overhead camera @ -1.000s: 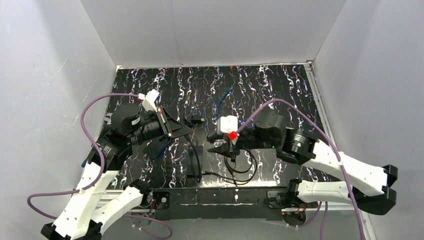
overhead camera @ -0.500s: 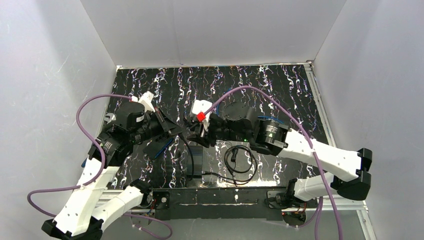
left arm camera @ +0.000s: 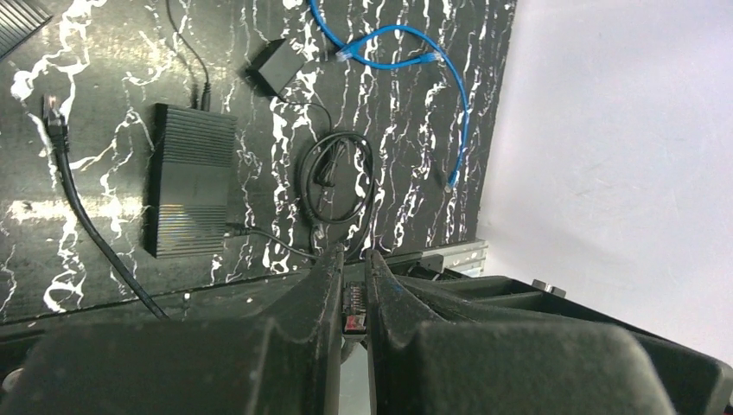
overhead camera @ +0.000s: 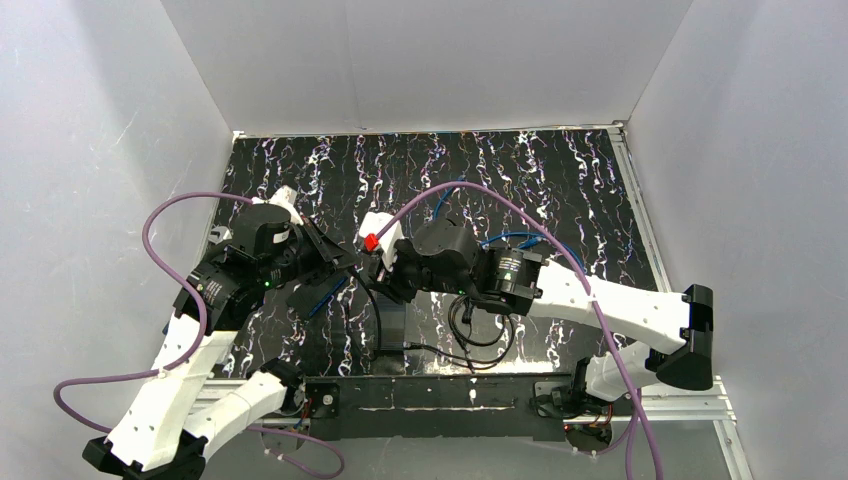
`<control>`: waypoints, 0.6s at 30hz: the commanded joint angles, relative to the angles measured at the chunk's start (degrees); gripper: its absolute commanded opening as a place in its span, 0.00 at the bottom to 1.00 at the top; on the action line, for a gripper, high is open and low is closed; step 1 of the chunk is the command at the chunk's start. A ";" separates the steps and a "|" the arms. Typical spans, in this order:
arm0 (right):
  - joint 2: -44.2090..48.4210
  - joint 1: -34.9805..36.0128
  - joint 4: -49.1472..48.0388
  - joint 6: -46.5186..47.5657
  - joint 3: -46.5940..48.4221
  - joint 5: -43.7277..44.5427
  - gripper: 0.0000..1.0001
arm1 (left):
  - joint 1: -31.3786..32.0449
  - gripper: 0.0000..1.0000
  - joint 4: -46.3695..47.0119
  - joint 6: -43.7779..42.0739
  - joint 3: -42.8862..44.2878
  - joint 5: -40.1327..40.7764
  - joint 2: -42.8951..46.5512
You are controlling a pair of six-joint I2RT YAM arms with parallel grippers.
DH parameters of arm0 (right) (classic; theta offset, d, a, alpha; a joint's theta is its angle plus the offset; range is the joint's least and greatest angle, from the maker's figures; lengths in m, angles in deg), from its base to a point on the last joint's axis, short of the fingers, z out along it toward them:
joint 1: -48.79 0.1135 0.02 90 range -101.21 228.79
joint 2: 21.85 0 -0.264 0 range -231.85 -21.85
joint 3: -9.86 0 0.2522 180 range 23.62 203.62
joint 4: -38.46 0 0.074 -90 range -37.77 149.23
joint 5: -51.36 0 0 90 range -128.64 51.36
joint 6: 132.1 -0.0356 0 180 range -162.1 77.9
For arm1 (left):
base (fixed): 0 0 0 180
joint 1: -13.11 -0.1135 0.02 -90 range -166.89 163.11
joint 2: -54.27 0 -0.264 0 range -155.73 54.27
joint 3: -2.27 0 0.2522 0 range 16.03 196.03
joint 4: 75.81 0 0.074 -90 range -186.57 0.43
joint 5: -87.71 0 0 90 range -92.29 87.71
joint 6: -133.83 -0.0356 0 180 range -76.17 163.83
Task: Insert the plug into the switch port
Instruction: Pick up the connector from the center of the board.
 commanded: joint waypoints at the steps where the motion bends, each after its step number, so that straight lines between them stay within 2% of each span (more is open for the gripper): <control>1: -0.73 1.01 -1.85 -1.82 2.89 1.25 0.39 | -0.03 0.00 -3.78 1.16 2.64 3.15 -0.67; 18: -2.87 2.40 -3.41 -2.34 3.53 0.92 0.39 | -0.01 0.00 -5.25 0.81 3.30 3.81 -0.85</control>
